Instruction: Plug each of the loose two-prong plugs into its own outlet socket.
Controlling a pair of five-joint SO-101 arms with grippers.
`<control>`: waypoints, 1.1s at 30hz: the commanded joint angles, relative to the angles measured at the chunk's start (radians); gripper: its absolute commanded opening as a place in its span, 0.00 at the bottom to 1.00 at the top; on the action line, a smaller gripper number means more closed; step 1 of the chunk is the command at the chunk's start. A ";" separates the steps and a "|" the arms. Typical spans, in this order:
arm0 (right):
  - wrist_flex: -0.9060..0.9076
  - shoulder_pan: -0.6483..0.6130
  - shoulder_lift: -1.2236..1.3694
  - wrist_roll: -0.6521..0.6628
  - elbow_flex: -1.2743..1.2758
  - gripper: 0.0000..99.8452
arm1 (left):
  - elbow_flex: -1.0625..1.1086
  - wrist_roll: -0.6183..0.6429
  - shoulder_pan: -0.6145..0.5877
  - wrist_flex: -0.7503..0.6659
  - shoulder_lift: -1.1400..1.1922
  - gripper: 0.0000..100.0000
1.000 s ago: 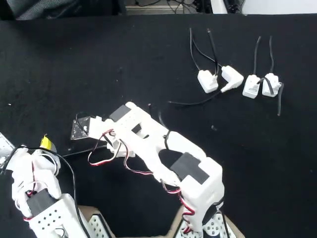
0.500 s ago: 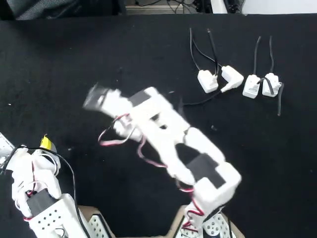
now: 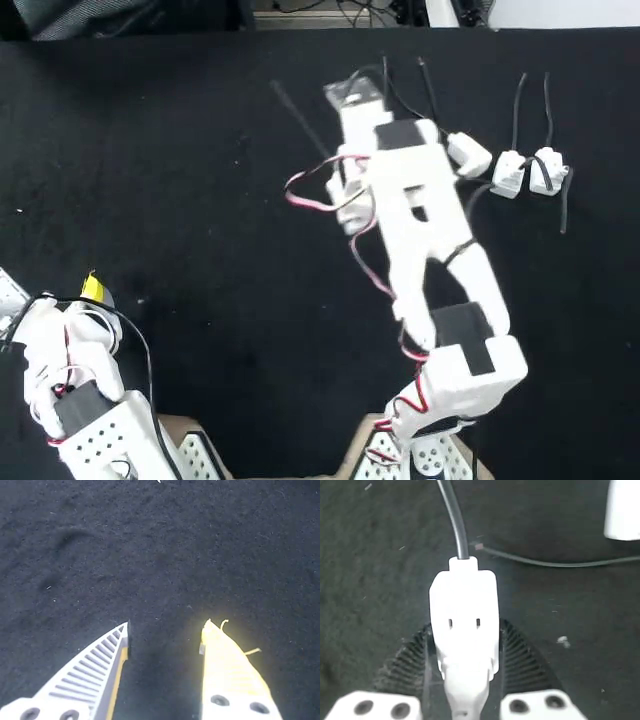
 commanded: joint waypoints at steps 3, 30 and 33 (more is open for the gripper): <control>0.003 0.044 0.091 -0.048 -0.168 0.01 | -0.036 0.006 -0.005 -0.021 -0.008 0.24; 0.275 0.123 0.963 -0.080 -1.245 0.01 | -0.036 0.006 -0.005 -0.020 -0.008 0.24; 0.275 0.123 1.001 -0.080 -1.308 0.01 | -0.036 0.006 -0.005 -0.020 -0.008 0.24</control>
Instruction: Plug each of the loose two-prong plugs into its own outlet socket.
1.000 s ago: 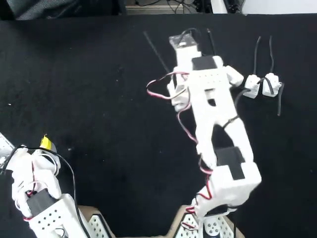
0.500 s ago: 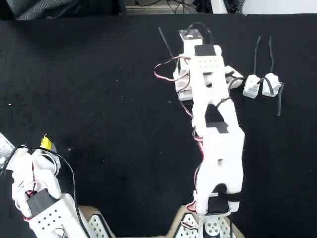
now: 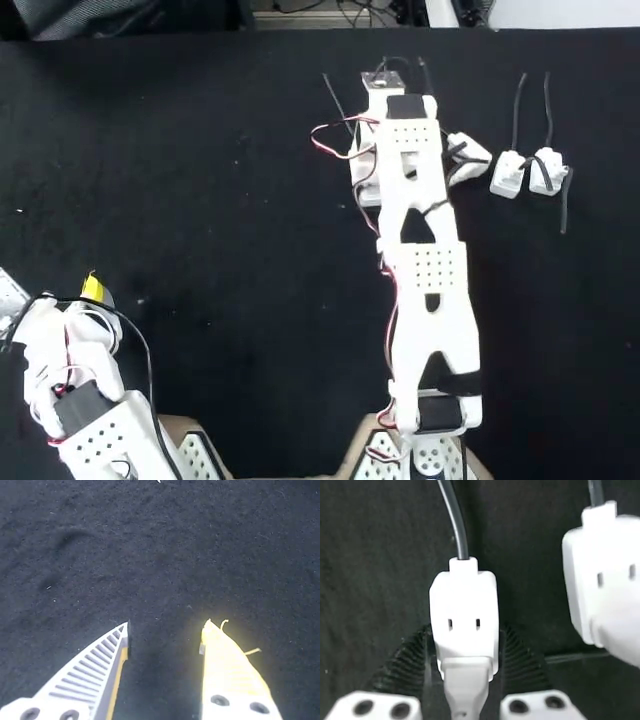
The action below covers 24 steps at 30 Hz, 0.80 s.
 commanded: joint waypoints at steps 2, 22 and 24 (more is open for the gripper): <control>0.023 0.009 0.013 -0.008 -0.128 0.01 | -0.036 0.006 -0.005 -0.020 -0.008 0.24; 0.061 -0.009 -0.125 0.031 -0.188 0.19 | -0.036 0.006 -0.005 -0.021 -0.008 0.24; 0.061 -0.009 -0.160 0.031 -0.188 0.20 | -0.036 0.006 -0.005 -0.021 -0.008 0.24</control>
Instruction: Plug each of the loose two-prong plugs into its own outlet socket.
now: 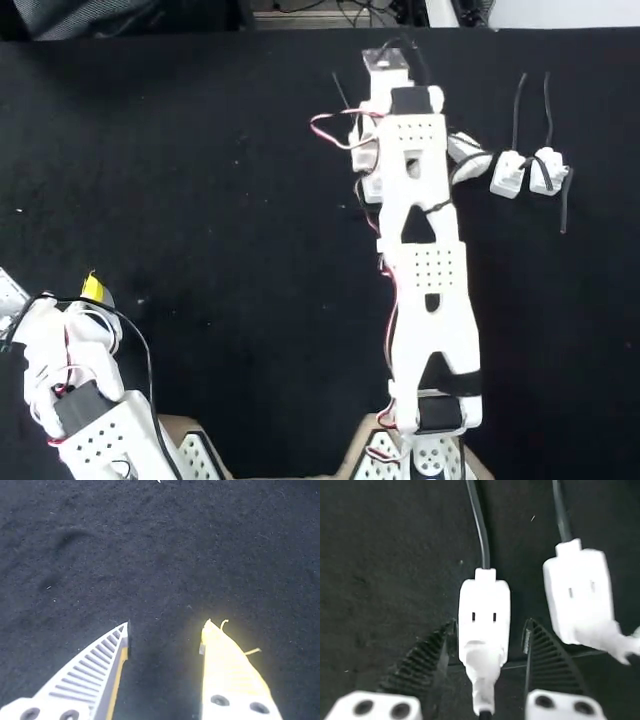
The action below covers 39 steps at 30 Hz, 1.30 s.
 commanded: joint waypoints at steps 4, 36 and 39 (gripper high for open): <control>0.031 -0.008 -0.194 0.006 -0.061 0.20 | -0.036 0.006 -0.005 -0.021 -0.008 0.24; 0.029 -0.006 -1.457 0.002 0.619 0.03 | -0.036 -0.029 0.082 -0.017 -0.008 0.04; 0.029 -0.003 -1.573 0.008 0.769 0.01 | -0.035 -0.046 0.111 -0.015 -0.008 0.04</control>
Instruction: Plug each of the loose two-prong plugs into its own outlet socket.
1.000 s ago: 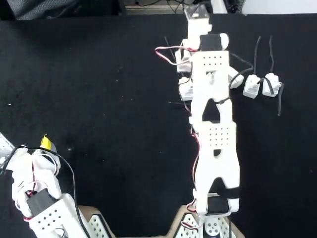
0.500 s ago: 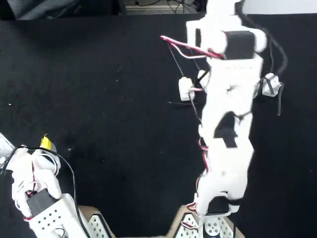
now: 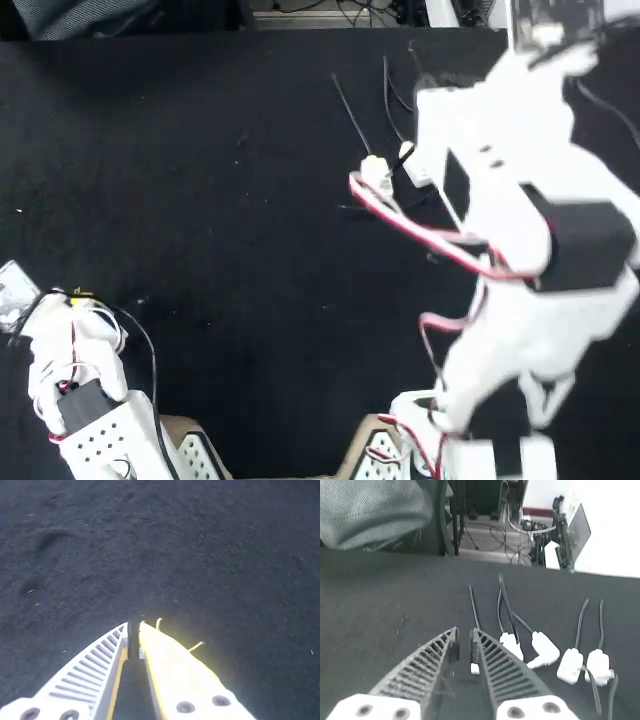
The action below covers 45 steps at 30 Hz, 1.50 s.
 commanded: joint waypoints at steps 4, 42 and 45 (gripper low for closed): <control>0.026 -0.006 -0.259 0.009 0.358 0.03 | -0.045 -0.020 0.102 0.026 -0.008 0.03; -0.304 0.044 -1.567 -0.060 2.028 0.02 | 0.016 -0.028 0.618 0.265 -0.008 0.03; -0.361 0.048 -1.567 -0.054 2.104 0.03 | 0.028 -0.031 0.598 0.255 -0.008 0.03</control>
